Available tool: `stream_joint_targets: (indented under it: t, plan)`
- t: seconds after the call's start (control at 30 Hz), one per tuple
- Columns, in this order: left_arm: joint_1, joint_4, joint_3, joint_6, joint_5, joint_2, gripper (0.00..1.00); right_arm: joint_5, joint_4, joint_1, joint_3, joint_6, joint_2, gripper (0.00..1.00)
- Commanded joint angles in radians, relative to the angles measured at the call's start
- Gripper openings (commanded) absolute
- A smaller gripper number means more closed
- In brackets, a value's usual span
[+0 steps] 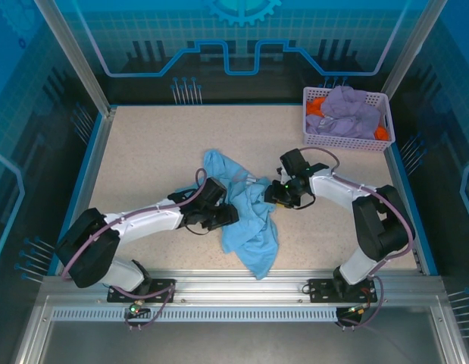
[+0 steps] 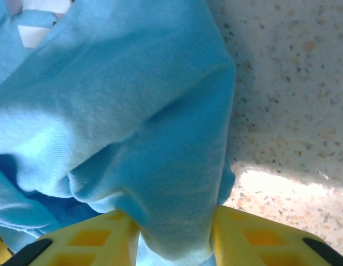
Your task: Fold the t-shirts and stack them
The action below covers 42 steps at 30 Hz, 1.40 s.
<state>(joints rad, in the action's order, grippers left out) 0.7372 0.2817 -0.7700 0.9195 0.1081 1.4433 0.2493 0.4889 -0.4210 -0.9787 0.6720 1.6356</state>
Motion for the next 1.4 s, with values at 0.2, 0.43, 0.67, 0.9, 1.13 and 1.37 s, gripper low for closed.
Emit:
stream_joint_targets:
  t: [0.2, 0.43, 0.67, 0.9, 1.13, 1.37]
  plan:
    - [0.016, 0.030, 0.034, 0.002, -0.042, -0.021, 0.14, 0.030, -0.042, -0.010, 0.003, -0.017, 0.042, 0.17]
    - [0.013, 0.032, 0.013, -0.026, -0.045, -0.090, 0.00, -0.007, -0.026, -0.010, 0.011, -0.032, -0.056, 0.03]
    - [-0.082, 0.040, -0.121, -0.077, 0.004, -0.227, 0.00, -0.099, 0.092, 0.011, -0.105, -0.073, -0.249, 0.02]
    - [-0.301, 0.058, -0.462, -0.062, 0.112, -0.134, 0.00, -0.072, 0.154, 0.145, -0.408, -0.093, -0.175, 0.06]
    - [-0.458, 0.114, -1.055, -0.049, 0.234, 0.194, 0.00, 0.066, 0.193, 0.278, -0.926, -0.052, 0.149, 0.09]
    - [-0.490, 0.187, -1.454, -0.186, 0.419, 0.269, 0.00, 0.165, 0.229, 0.250, -1.170, -0.084, 0.191, 0.18]
